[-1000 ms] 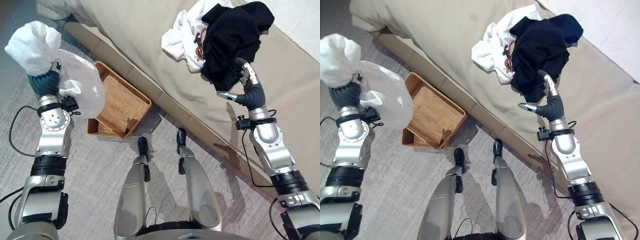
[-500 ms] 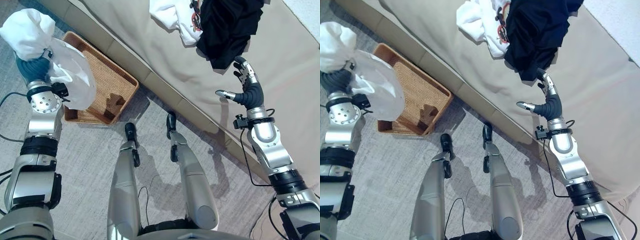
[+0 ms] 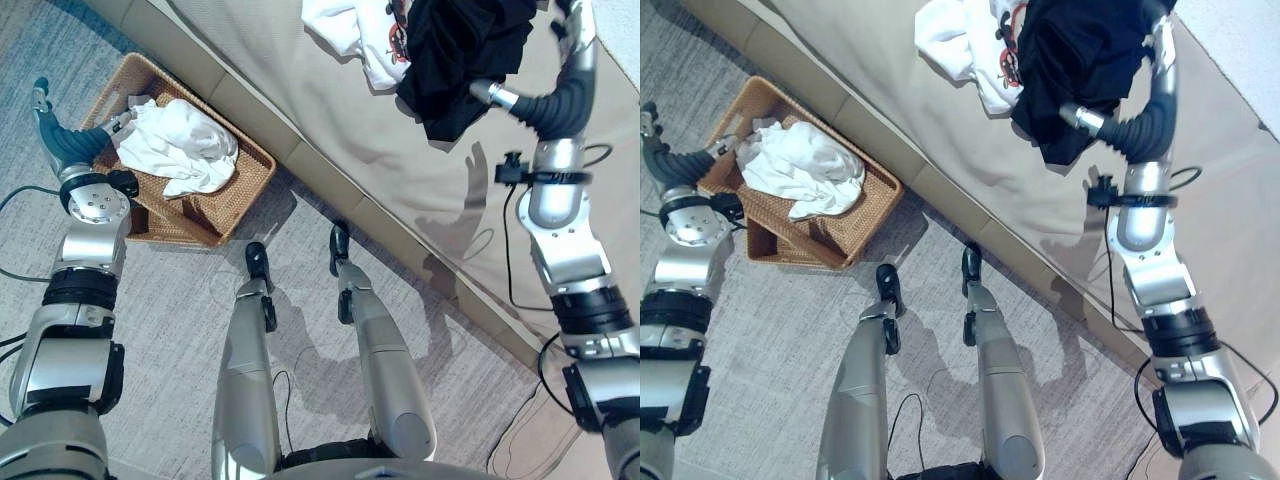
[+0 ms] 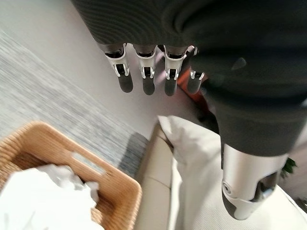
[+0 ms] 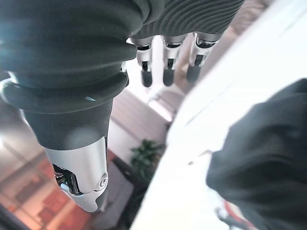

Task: Pick up clothes into the bucket

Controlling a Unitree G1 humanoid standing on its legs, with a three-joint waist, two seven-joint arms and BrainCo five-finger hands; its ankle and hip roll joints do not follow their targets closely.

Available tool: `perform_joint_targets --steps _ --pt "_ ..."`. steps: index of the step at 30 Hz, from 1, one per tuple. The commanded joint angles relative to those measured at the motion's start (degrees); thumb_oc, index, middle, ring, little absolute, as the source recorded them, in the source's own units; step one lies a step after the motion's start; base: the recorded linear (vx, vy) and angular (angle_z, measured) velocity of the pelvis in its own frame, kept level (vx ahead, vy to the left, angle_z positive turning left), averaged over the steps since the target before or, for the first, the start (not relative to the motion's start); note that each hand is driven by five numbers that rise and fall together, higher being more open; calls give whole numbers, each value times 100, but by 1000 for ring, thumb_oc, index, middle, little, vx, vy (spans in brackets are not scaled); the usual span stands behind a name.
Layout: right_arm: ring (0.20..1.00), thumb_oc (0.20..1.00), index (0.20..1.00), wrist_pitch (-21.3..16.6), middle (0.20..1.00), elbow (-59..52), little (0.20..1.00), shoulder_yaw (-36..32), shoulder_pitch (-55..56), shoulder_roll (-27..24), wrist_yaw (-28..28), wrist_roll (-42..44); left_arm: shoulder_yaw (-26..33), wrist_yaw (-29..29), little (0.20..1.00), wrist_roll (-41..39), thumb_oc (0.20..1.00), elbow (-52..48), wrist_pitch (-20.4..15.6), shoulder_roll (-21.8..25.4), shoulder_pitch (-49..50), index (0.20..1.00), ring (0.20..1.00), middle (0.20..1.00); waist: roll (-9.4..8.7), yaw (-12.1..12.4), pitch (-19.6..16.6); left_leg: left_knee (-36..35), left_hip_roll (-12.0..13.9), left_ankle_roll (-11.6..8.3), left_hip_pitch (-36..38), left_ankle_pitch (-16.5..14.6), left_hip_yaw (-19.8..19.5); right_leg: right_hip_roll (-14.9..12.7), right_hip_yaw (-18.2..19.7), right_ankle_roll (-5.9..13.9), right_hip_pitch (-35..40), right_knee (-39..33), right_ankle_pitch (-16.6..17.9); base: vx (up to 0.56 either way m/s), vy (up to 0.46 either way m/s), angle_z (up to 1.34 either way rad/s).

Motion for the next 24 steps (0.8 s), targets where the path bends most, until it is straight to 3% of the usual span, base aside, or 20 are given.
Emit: perform_joint_targets --steps 1,9,13,16,19,20,23,24 --pt "1000 1000 1000 106 1000 -10 1000 -373 -413 -483 -468 -126 505 243 1000 432 1000 -20 20 -16 158 1000 1000 1000 114 88 -100 -75 -247 7 138 44 -360 -368 -263 397 396 140 -323 4 -6 4" --pt "1000 1000 1000 455 1000 942 1000 5 -1418 -1039 -620 -306 680 358 1000 736 1000 -548 -28 -207 755 1000 1000 1000 148 276 -100 -154 -264 16 146 74 -412 -385 -310 385 371 167 -340 3 -5 1" --pt "1000 1000 1000 708 1000 2376 1000 963 -2180 -1798 -200 -8 551 -2 1000 328 1000 -1507 -1047 -461 1326 1000 1000 1000 179 498 -100 -285 -327 -14 150 160 -458 -433 -353 375 324 223 -352 14 -15 10" --pt "1000 1000 1000 941 1000 3309 1000 1575 -2613 -2072 340 179 504 -601 1000 -66 1000 -2063 -1203 -985 2218 1000 1000 1000 296 593 -100 -352 -370 -29 115 202 -451 -468 -390 339 248 319 -414 13 -8 12" --pt "1000 1000 1000 918 1000 4300 1000 1779 -2868 -2009 569 562 210 -1009 1000 -207 1000 -2367 -1256 -1184 2648 1000 1000 1000 412 680 -100 -371 -404 -17 74 222 -455 -499 -408 323 157 454 -464 35 -13 9" --pt "1000 1000 1000 946 1000 4729 1000 1852 -3046 -1846 653 710 -28 -1272 1000 -303 1000 -2537 -1240 -1246 2883 1000 1000 1000 492 720 -100 -359 -405 -38 141 57 -493 -476 -341 350 165 582 -652 92 -26 4" --pt "1000 1000 1000 889 1000 5124 1000 1917 -3077 -1695 759 843 -393 -1650 1000 -411 1000 -2753 -1222 -1259 3063 1000 1000 1000 592 716 -100 -377 -431 -1 -42 255 -441 -518 -361 291 -33 643 -547 -15 -4 9" --pt "1000 1000 1000 836 1000 5436 1000 1995 -3129 -1506 785 878 -763 -1856 1000 -550 1000 -2902 -1212 -1330 3174 1000 1000 1000 673 735 -100 -369 -424 -23 17 113 -489 -511 -326 331 1 745 -734 85 -17 11"
